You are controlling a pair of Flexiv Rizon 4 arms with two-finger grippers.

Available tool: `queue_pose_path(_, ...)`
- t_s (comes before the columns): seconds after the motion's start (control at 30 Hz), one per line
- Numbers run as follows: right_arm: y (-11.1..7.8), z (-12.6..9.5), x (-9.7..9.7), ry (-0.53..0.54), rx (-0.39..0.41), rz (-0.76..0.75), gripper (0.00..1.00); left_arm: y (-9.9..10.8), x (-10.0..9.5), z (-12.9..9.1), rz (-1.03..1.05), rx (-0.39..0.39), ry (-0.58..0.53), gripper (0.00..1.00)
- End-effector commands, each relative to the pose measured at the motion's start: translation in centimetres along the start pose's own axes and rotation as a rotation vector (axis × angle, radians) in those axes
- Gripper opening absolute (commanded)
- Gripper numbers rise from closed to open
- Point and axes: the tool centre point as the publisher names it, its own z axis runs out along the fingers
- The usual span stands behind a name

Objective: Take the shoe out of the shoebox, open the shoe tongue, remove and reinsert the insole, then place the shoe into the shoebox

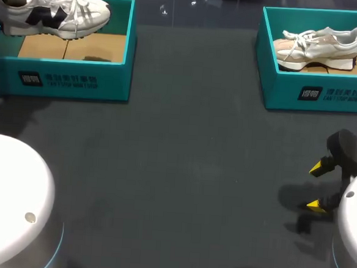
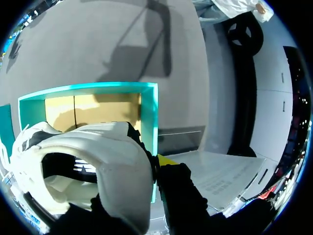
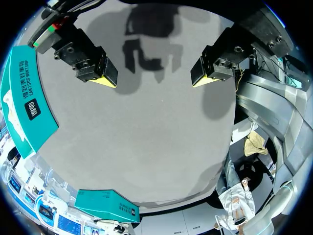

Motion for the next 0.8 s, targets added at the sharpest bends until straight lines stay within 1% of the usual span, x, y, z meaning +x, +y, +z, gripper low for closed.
queue_pose_path(0.03, -0.1, 0.0, 0.2, -0.004, 0.002, 0.0, 1.0, 0.0, -0.6, 1.0, 0.012, 0.007, 0.007, 0.0)
queue_pose_path(0.13, -0.1, 0.0, 0.2, -0.004, 0.002, 0.0, 1.0, -0.4, -1.1, 1.9, 0.02, -0.001, 0.024, 0.0)
queue_pose_path(0.43, -0.1, 0.0, 0.2, -0.004, 0.002, 0.0, 1.0, -1.4, -1.8, 4.2, 0.06, 0.03, 0.053, 0.0)
queue_pose_path(0.8, -0.1, 0.0, 0.2, -0.004, 0.002, 0.0, 1.0, -1.5, -2.8, 6.1, 0.079, 0.068, 0.064, 0.0)
